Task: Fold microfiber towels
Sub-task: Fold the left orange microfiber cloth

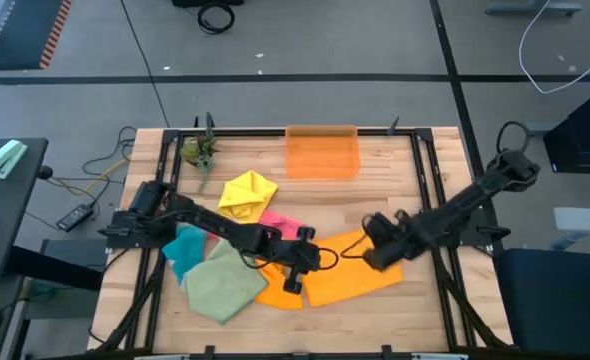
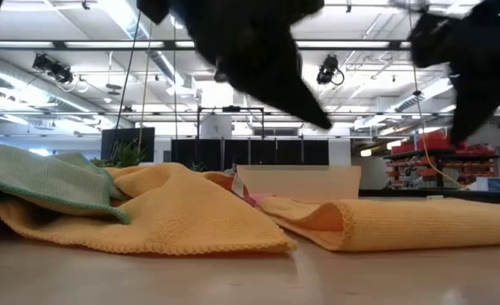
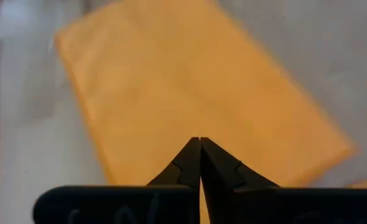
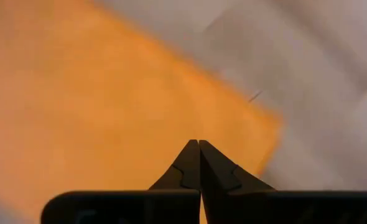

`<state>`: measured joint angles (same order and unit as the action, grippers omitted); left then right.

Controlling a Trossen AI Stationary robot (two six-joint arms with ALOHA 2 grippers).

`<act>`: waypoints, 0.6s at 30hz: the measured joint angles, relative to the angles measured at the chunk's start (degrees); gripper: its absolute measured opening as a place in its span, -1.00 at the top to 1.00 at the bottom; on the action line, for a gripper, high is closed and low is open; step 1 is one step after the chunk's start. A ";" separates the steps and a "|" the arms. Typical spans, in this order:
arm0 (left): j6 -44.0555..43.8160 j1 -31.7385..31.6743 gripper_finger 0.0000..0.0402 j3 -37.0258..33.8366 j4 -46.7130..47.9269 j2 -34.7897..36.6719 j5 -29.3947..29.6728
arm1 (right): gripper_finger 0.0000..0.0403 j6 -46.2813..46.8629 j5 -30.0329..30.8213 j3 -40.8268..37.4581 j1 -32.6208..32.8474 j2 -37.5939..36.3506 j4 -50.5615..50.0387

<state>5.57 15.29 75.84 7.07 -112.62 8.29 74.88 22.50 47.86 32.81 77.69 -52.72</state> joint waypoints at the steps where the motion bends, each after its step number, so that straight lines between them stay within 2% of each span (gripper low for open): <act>1: 0.31 -0.61 0.95 -0.03 0.14 -0.14 0.10 | 0.99 3.12 -0.05 -0.62 2.90 0.40 1.64; 4: 0.89 -2.74 0.97 0.27 -1.36 -1.91 -0.70 | 0.99 11.87 -0.02 -2.58 10.74 3.16 7.76; 8: 0.82 -5.33 0.93 -0.03 -1.45 -5.64 -6.34 | 0.99 19.79 0.15 -3.24 15.98 8.88 13.27; 14: -1.88 -5.90 0.97 -0.03 0.00 -7.87 -9.01 | 0.99 23.15 -2.17 -3.21 15.82 16.48 13.00; 18: -4.03 -4.02 0.93 0.09 0.02 -8.07 -9.09 | 0.99 21.15 -1.29 -2.88 11.56 18.20 8.36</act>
<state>1.55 11.27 75.93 7.09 -120.68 -0.80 96.03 21.21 44.98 44.37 95.89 -44.36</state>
